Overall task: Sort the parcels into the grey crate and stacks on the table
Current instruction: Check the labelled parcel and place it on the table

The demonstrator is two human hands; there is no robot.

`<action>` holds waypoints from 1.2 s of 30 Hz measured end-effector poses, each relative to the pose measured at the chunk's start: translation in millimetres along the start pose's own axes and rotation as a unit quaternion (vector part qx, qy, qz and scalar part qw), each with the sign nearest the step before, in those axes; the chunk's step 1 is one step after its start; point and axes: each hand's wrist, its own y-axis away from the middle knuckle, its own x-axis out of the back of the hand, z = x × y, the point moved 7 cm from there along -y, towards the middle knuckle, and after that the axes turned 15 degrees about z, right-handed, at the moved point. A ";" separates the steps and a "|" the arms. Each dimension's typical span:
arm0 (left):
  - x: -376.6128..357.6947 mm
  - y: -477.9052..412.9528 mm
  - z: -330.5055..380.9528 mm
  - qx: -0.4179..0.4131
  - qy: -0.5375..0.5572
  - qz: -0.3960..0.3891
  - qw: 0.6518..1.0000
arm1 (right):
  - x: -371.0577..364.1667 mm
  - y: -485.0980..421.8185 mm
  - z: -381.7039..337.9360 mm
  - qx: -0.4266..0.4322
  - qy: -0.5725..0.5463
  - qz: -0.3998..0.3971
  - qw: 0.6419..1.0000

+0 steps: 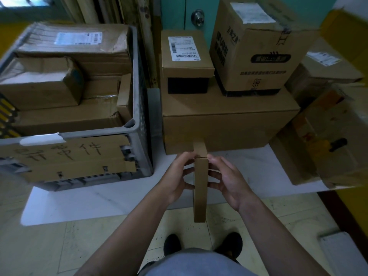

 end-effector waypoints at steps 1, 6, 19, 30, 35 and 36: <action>-0.7 1.0 0.0 -0.005 -0.006 0.002 1.000 | 0.4 0.5 0.3 -0.001 -0.002 -0.001 1.000; -0.3 2.6 4.8 -0.045 -0.025 0.010 0.999 | 0.6 2.8 -0.1 0.016 -0.002 -0.011 1.000; 1.8 0.2 -1.6 -0.041 -0.042 0.013 0.998 | 5.2 4.0 4.2 0.007 0.012 0.002 1.000; 3.6 -4.2 -0.7 -0.039 -0.065 0.033 0.997 | 3.5 -0.3 4.9 0.003 0.010 0.018 1.000; 3.8 -5.7 -0.7 -0.033 -0.077 0.045 0.995 | 6.7 -1.6 3.1 0.014 0.006 0.031 0.999; 3.1 -5.6 0.1 -0.034 -0.080 0.046 0.995 | 6.9 -1.2 1.7 0.018 0.007 0.031 0.999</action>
